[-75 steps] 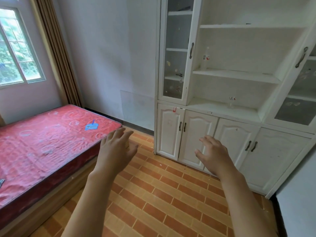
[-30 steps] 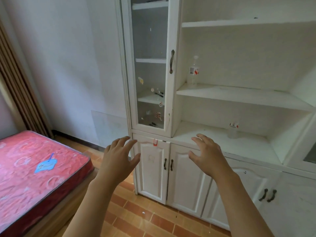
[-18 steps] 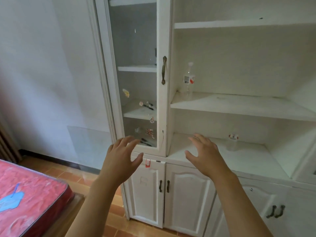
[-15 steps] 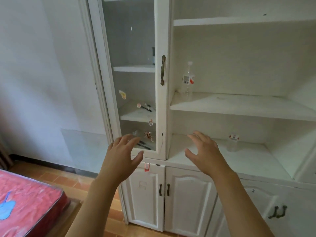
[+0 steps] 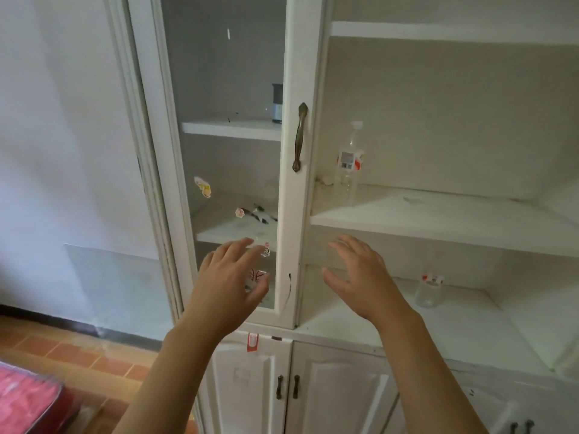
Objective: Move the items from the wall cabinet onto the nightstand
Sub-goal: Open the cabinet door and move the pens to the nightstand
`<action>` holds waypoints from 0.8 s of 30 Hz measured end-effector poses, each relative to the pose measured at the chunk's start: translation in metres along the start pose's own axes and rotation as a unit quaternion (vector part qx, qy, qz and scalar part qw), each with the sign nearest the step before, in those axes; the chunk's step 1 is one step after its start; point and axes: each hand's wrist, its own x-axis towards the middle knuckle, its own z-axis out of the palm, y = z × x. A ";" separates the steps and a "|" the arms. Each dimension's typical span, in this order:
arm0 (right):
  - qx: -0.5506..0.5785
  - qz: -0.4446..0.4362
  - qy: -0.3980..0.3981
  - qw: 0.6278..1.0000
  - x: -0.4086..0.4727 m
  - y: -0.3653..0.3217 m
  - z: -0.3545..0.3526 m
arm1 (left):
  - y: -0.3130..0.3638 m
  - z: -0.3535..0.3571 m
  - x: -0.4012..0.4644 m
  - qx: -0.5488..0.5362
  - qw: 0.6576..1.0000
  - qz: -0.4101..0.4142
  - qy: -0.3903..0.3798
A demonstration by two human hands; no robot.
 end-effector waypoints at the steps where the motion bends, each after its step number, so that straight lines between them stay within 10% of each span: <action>1: 0.002 -0.006 0.000 1.000 0.010 0.002 0.001 | 0.001 0.004 0.006 0.003 1.000 -0.001 -0.001; 24: 0.054 -0.140 -0.063 0.987 0.177 0.102 0.021 | 0.022 0.029 0.192 0.111 0.980 -0.022 0.166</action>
